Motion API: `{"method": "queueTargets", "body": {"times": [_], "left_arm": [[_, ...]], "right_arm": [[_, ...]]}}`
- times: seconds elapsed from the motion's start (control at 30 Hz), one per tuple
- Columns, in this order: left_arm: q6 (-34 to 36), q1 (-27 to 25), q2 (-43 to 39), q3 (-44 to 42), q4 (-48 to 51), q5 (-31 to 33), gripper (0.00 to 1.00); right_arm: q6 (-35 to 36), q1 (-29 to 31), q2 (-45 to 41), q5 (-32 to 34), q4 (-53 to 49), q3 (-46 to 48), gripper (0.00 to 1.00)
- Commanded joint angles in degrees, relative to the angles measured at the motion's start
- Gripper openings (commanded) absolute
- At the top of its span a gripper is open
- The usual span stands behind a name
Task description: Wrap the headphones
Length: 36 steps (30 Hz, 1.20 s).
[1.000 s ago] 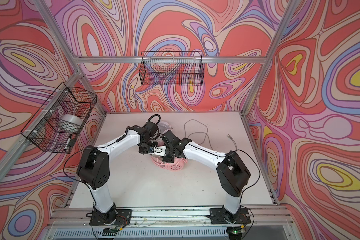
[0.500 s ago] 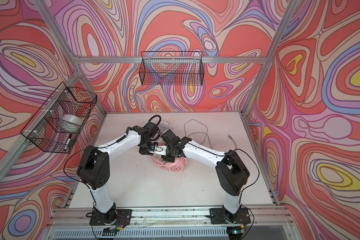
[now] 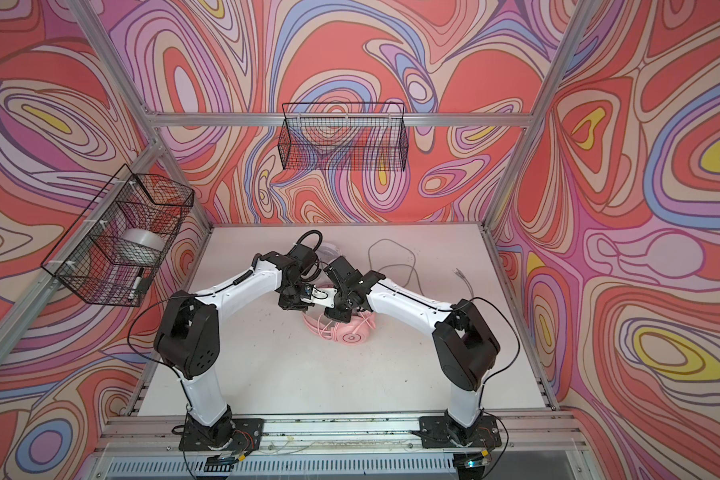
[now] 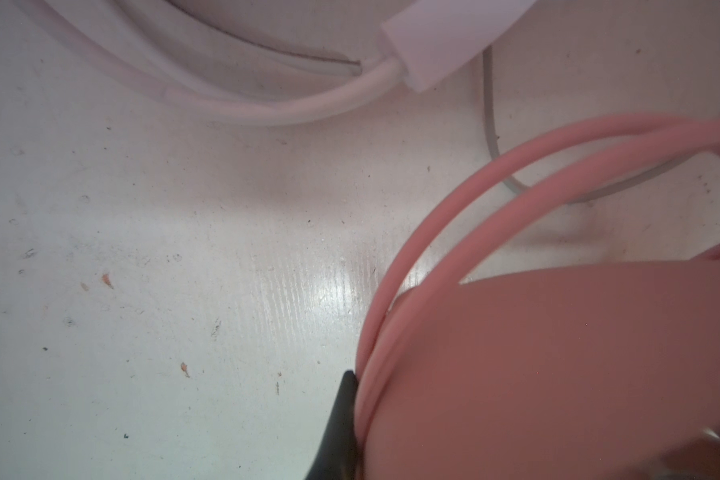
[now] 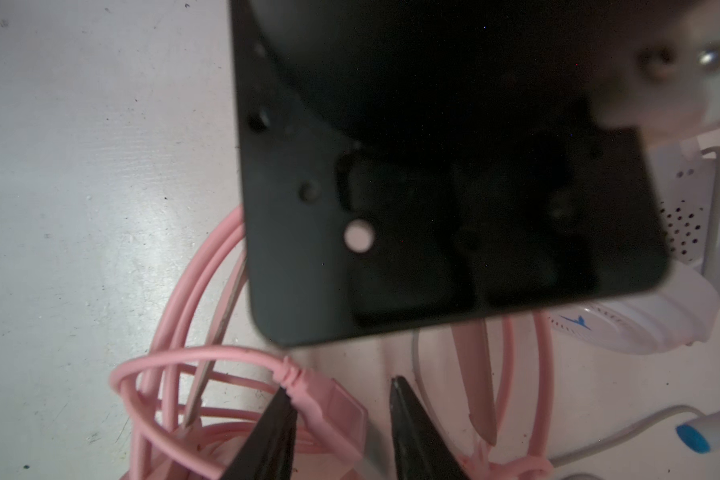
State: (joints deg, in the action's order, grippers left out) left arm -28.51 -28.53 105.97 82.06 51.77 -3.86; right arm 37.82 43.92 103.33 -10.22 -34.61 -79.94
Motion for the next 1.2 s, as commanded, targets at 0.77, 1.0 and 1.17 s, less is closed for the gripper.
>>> {"method": "queueTargets", "body": {"times": [0.77, 1.0, 1.17], "left_arm": [[0.1, 0.0, 2.7, 0.0, 1.2, -4.9, 0.0], [0.2, 0.2, 3.7, -0.3, 0.7, -5.4, 0.0], [0.2, 0.8, 3.9, -1.4, -0.1, -6.1, 0.0]], "right_arm": [[-10.0, -5.4, -5.8, -5.3, -0.7, 0.2, 0.51], [-19.7, -5.5, -14.8, -8.1, 9.3, 9.5, 0.5], [-27.3, -5.5, -21.4, -13.2, 13.9, 17.3, 0.49]]}}
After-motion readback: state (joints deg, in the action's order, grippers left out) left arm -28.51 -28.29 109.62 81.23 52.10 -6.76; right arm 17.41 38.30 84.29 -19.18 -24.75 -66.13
